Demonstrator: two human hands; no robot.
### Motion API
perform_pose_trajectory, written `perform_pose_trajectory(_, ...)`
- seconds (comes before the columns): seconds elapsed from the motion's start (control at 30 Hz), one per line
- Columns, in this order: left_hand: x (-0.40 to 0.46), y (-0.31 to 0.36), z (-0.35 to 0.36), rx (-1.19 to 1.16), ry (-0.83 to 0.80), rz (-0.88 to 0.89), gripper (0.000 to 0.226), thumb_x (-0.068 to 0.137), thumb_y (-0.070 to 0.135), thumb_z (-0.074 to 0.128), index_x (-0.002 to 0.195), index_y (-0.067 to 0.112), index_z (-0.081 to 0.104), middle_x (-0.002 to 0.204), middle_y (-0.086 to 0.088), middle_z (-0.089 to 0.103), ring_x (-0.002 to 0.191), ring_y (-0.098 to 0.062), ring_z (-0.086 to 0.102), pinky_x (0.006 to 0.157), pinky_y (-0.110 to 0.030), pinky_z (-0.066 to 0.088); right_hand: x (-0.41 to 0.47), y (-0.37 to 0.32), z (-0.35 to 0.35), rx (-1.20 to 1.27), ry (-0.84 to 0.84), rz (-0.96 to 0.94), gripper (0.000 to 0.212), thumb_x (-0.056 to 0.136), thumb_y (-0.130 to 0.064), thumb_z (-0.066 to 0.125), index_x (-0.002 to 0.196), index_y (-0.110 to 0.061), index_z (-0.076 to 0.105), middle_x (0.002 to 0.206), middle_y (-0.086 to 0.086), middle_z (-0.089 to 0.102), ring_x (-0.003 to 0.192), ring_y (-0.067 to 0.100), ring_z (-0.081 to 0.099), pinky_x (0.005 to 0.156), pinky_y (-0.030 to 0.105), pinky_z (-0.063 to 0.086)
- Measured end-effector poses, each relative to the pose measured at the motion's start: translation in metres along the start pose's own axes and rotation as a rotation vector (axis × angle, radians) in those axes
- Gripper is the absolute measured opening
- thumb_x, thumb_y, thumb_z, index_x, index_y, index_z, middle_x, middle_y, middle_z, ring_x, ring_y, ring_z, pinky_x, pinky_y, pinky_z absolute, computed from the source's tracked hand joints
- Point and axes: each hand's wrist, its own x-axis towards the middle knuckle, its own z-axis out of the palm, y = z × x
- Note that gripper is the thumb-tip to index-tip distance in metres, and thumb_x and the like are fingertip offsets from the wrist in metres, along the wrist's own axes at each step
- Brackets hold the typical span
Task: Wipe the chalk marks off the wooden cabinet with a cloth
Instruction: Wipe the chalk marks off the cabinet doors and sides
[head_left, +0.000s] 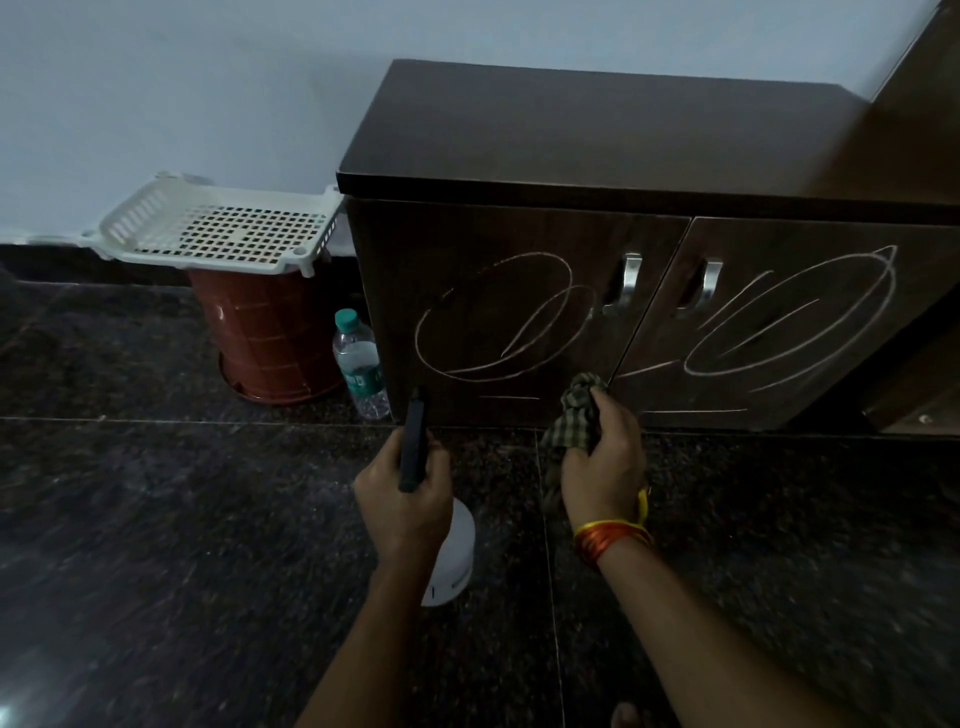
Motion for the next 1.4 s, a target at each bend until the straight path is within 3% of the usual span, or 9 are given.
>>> perform_pose_trajectory(0.17,-0.009,-0.010,-0.008,0.047,-0.013,-0.066,0.026,0.079,0.021,0.053,0.058,0.010,0.043,0.047,-0.015,0.043,0.041,-0.021,0.036,0.044,-0.031,0.027,0.000,0.003,0.003,-0.029,-0.024,0.031,0.055,0.079,0.013,0.051,0.130,-0.008,0.052,0.134,0.013,0.049,0.123,0.026,0.047,0.098,0.018,0.031)
perform_pose_trajectory(0.27,-0.018,-0.014,-0.009,0.067,-0.052,-0.090,0.038,0.083,0.009,0.061,0.055,0.020,0.039,0.045,-0.002,0.037,0.042,-0.016,0.036,0.044,-0.020,0.026,0.000,0.004,0.005,-0.031,-0.020,0.046,0.053,0.080,0.011,0.052,0.130,-0.008,0.053,0.133,0.013,0.050,0.122,0.026,0.047,0.097,0.020,0.031)
perform_pose_trajectory(0.4,-0.027,-0.014,-0.005,0.067,-0.109,-0.124,0.046,0.085,0.000,0.062,0.054,0.023,0.037,0.046,0.000,0.035,0.043,-0.020,0.031,0.046,-0.030,0.024,-0.002,0.006,0.004,-0.037,-0.037,0.075,0.054,0.080,0.011,0.052,0.130,-0.008,0.052,0.134,0.012,0.049,0.123,0.025,0.047,0.096,0.015,0.027)
perform_pose_trajectory(0.57,-0.029,-0.010,0.005,0.059,-0.163,-0.045,0.031,0.081,0.020,0.056,0.056,0.025,0.038,0.047,-0.002,0.037,0.042,-0.018,0.032,0.045,-0.029,0.024,-0.003,0.013,0.001,-0.027,-0.027,0.108,0.047,0.083,0.006,0.054,0.128,-0.008,0.054,0.131,0.012,0.052,0.120,0.024,0.049,0.094,0.014,0.028)
perform_pose_trajectory(0.77,-0.038,-0.006,0.024,0.012,-0.269,0.058,0.029,0.079,0.038,0.049,0.058,0.021,0.040,0.048,0.004,0.035,0.042,-0.017,0.033,0.045,-0.019,0.022,-0.002,0.027,-0.009,-0.044,0.012,0.181,0.042,0.085,-0.002,0.057,0.127,-0.007,0.056,0.127,0.016,0.055,0.118,0.030,0.050,0.099,0.028,0.037)
perform_pose_trajectory(0.93,-0.053,-0.005,0.038,0.032,-0.379,0.109,0.026,0.076,0.038,0.048,0.056,0.027,0.036,0.046,0.006,0.033,0.044,-0.015,0.039,0.043,-0.017,0.024,0.002,0.038,-0.022,-0.060,0.040,0.229,0.045,0.084,0.002,0.056,0.129,-0.006,0.054,0.128,0.016,0.055,0.120,0.029,0.049,0.099,0.025,0.035)
perform_pose_trajectory(1.07,-0.061,-0.003,0.044,0.045,-0.458,0.181,0.028,0.077,0.037,0.050,0.057,0.037,0.030,0.059,0.014,0.051,0.044,-0.008,0.040,0.044,-0.014,0.021,0.001,0.046,-0.025,-0.058,0.058,0.214,0.045,0.082,0.003,0.057,0.127,-0.007,0.057,0.125,0.017,0.057,0.117,0.030,0.051,0.099,0.025,0.034)
perform_pose_trajectory(1.17,-0.065,-0.006,0.041,0.062,-0.474,0.193,0.027,0.077,0.038,0.050,0.058,0.038,0.031,0.062,0.018,0.053,0.045,-0.005,0.043,0.044,-0.013,0.023,0.000,0.048,-0.024,-0.055,0.062,0.215,0.044,0.083,0.003,0.057,0.126,-0.007,0.057,0.124,0.018,0.056,0.116,0.031,0.051,0.098,0.022,0.032)
perform_pose_trajectory(1.4,-0.064,-0.030,0.013,0.135,-0.391,0.056,0.025,0.076,0.042,0.045,0.057,0.028,0.038,0.046,0.003,0.033,0.043,-0.014,0.037,0.046,-0.022,0.019,-0.003,0.041,-0.003,-0.036,0.022,0.229,0.043,0.084,0.001,0.057,0.126,-0.009,0.057,0.125,0.015,0.056,0.117,0.029,0.050,0.099,0.029,0.037)
